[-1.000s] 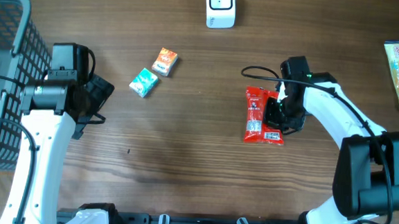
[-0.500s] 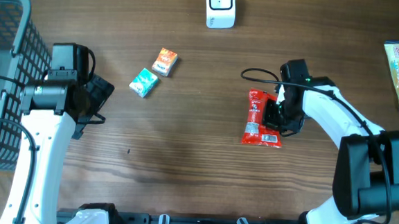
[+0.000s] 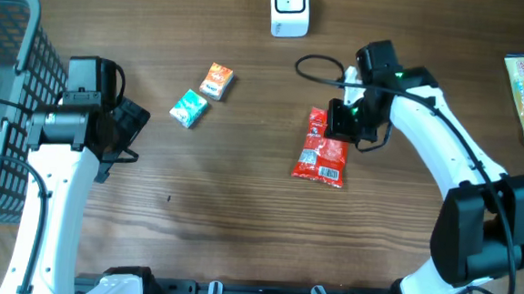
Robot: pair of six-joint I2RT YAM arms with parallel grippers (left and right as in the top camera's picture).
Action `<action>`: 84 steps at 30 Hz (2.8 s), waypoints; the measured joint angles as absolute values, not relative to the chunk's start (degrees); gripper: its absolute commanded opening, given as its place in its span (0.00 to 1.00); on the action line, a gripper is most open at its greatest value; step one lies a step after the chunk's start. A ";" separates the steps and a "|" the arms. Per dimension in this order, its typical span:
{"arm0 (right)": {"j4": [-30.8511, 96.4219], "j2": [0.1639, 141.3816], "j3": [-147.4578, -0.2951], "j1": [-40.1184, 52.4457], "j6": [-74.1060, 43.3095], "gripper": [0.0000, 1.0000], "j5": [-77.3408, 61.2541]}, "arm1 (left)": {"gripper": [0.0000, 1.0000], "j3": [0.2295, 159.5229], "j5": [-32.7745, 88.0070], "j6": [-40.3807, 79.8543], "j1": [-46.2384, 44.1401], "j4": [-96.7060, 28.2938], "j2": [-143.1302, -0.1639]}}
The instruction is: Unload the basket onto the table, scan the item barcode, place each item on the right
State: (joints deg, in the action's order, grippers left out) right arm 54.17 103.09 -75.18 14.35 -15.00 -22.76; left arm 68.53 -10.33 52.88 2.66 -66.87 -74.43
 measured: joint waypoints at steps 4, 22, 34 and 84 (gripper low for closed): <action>44.60 108.92 -64.51 14.61 -13.63 0.04 -28.88 | 1.00 68.53 -10.33 52.88 2.66 -66.85 -74.43; 45.93 115.33 -74.70 10.22 -13.41 0.04 -18.55 | 1.00 68.53 -10.33 52.88 2.66 -66.87 -74.43; 67.90 112.40 -87.68 7.05 -10.46 1.00 -18.35 | 1.00 68.53 -10.04 52.88 2.66 -66.85 -74.43; 30.00 107.48 -61.21 11.88 -25.91 1.00 -35.42 | 0.70 57.25 15.94 43.62 -15.44 -43.09 -86.32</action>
State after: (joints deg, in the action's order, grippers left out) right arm 30.00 107.48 -61.21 11.88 -25.91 -35.42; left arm 57.25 15.94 43.62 -15.44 -43.09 -86.32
